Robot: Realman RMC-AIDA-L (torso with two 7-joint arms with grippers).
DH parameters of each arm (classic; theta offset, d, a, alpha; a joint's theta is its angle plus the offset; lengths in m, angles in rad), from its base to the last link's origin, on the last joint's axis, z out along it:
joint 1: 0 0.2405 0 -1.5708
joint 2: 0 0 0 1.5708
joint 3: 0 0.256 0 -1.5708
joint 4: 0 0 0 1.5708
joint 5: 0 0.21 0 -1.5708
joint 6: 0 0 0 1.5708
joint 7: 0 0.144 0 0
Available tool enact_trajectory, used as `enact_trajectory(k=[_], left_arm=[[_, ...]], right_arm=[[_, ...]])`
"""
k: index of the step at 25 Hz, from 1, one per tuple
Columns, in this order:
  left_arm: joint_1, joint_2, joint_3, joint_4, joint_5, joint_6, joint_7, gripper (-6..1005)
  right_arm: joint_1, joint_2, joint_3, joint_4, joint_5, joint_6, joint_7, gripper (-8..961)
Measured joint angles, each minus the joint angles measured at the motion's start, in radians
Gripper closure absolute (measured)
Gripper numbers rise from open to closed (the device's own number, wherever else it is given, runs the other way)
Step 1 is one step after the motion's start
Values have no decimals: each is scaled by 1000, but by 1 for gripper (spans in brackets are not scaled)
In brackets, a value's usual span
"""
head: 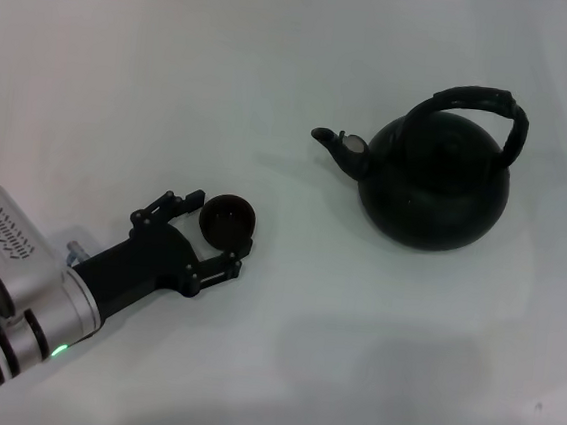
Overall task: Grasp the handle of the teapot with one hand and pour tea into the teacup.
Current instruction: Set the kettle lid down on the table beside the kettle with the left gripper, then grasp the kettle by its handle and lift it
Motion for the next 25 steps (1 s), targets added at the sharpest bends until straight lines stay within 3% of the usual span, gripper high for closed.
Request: enact_trajectory(k=[22, 25], left_arm=[[57, 9, -24, 11, -34, -230, -19, 120], [85, 9, -44, 28, -74, -358, -22, 120]], right_arm=[[9, -3, 5, -18, 7, 46, 1, 78], [11, -3, 8, -25, 8, 50, 2, 78]])
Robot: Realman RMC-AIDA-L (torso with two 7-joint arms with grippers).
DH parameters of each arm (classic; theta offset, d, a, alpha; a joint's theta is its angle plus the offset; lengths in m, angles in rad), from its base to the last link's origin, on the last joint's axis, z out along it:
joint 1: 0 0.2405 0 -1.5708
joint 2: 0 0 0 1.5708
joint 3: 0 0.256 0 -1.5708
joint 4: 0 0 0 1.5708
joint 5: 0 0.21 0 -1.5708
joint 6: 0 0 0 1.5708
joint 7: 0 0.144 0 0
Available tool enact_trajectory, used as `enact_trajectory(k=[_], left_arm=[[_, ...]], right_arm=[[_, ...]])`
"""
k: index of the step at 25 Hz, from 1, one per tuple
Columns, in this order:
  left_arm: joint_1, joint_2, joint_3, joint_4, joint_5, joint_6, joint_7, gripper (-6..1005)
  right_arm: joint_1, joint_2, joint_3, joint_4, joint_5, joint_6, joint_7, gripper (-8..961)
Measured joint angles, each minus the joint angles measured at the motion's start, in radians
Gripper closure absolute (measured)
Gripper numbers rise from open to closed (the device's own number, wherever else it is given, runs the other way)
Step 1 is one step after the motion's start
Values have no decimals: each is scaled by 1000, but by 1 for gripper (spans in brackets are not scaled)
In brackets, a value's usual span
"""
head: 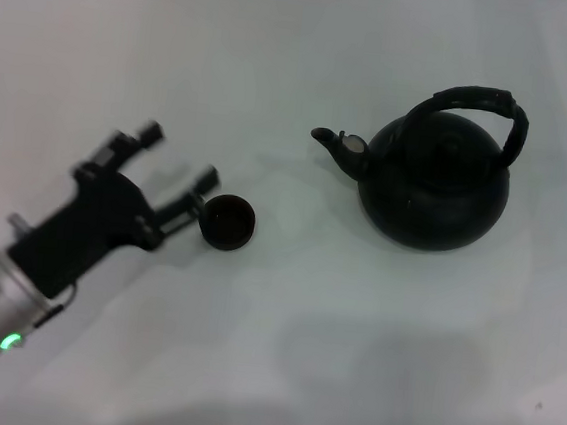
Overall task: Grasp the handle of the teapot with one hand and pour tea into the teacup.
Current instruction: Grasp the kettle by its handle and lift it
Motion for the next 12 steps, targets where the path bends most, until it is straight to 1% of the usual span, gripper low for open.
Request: enact_trajectory(k=[3, 6, 9, 12], left_arm=[[27, 0, -60, 6, -23, -82, -2, 120], [54, -1, -151, 5, -49, -144, -3, 120], [74, -1, -222, 5, -54, -179, -7, 119], [86, 1, -279, 6, -55, -189, -7, 119]], right_arm=[[4, 0, -7, 0, -4, 12, 2, 78], [6, 0, -49, 3, -10, 34, 2, 78], [6, 5, -107, 25, -12, 23, 2, 78], [13, 8, -117, 47, -7, 6, 2, 78]])
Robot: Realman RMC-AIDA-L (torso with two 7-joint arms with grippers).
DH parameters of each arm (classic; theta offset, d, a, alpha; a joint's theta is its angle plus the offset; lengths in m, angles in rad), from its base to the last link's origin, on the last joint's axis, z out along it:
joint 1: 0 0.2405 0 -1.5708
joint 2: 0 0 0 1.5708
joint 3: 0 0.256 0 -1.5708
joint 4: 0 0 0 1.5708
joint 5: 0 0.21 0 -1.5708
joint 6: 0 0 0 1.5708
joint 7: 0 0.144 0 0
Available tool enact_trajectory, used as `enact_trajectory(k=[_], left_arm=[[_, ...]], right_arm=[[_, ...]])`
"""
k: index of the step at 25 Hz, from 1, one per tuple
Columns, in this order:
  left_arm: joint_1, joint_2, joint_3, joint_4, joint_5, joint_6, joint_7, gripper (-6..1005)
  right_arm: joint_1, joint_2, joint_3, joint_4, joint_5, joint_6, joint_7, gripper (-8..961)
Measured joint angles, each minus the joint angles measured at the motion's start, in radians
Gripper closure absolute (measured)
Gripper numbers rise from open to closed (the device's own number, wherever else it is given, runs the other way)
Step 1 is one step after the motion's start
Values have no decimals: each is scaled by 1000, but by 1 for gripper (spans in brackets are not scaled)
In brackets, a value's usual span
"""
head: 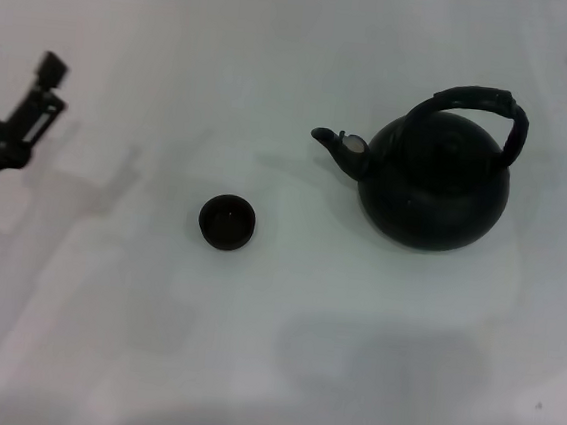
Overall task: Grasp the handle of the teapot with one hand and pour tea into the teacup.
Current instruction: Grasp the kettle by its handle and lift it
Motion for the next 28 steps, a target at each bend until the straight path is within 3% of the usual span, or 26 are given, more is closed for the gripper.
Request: enact_trajectory(k=[5, 14, 17, 19, 20, 21, 23, 28], left_arm=[[34, 1, -84, 1, -25, 7, 0, 120], [67, -4, -93, -10, -198, 114, -4, 120], [62, -3, -93, -10, -209, 164, -4, 119], [61, -2, -93, -8, -220, 178, -4, 119], [60, -1, -93, -7, -228, 181, -4, 119], [60, -1, -94, -6, -235, 182, -4, 119], [60, -1, -95, -4, -244, 184, -5, 119], [60, 1, -102, 0, -267, 191, -5, 119]], right_arm=[[5, 0, 7, 2, 22, 7, 1, 77], [-35, -10, -41, -47, -4, 139, 120, 77], [-64, -13, -116, -78, -5, 149, 232, 77], [-110, -18, -223, -141, -14, 158, 368, 77], [-173, -34, -354, -255, -46, 190, 522, 77], [-173, -34, -354, -255, -46, 190, 522, 78], [-241, -62, -466, -397, -105, 250, 688, 78], [-365, -162, -602, -718, -487, 341, 1222, 80]])
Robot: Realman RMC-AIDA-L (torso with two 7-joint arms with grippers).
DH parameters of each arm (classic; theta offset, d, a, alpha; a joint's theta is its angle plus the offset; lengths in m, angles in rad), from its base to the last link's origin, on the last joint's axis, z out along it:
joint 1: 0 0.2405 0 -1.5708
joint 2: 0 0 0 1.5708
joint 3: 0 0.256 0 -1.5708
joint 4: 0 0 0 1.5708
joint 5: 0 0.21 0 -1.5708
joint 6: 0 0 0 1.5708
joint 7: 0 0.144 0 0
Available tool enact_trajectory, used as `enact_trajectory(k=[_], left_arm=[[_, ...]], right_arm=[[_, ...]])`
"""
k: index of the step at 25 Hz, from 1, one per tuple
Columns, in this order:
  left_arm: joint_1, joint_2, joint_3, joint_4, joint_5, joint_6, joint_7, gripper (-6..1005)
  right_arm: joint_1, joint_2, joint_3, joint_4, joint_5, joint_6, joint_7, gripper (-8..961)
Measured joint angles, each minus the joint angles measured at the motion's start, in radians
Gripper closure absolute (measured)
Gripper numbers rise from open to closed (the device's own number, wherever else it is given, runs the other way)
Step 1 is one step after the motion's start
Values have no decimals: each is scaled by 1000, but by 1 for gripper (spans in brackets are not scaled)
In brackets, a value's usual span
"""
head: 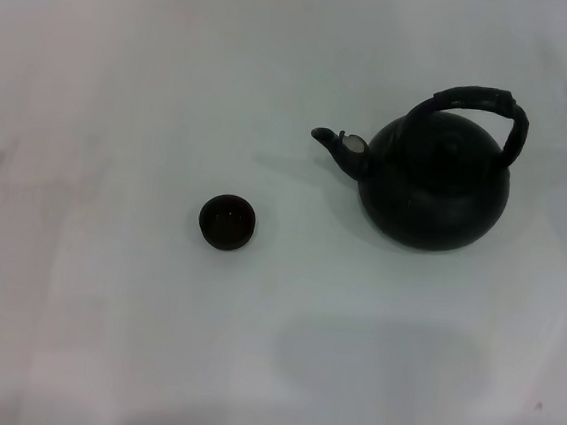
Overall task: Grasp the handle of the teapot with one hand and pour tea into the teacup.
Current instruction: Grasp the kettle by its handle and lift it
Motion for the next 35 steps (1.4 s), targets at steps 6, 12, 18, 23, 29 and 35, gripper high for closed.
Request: enact_trajectory(k=[6, 12, 18, 23, 29, 35], left_arm=[[-9, 0, 0, 12, -32, 22, 0, 120], [-40, 0, 0, 18, -33, 56, 0, 120], [-69, 2, 0, 29, -76, 68, 0, 119], [-84, 3, 0, 44, -107, 75, 0, 119], [-92, 4, 0, 54, -108, 105, 0, 120], [-88, 6, 0, 68, -108, 96, -2, 119]], right_arm=[[-14, -33, 284, -134, -633, -390, 513, 82], [-57, 74, 569, -424, -1068, -707, 682, 83], [-94, 156, 661, -640, -1202, -902, 831, 85], [-104, 162, 577, -657, -1177, -966, 938, 86], [-107, 164, 368, -649, -1116, -853, 986, 88], [-106, 163, 251, -642, -1092, -689, 986, 96]])
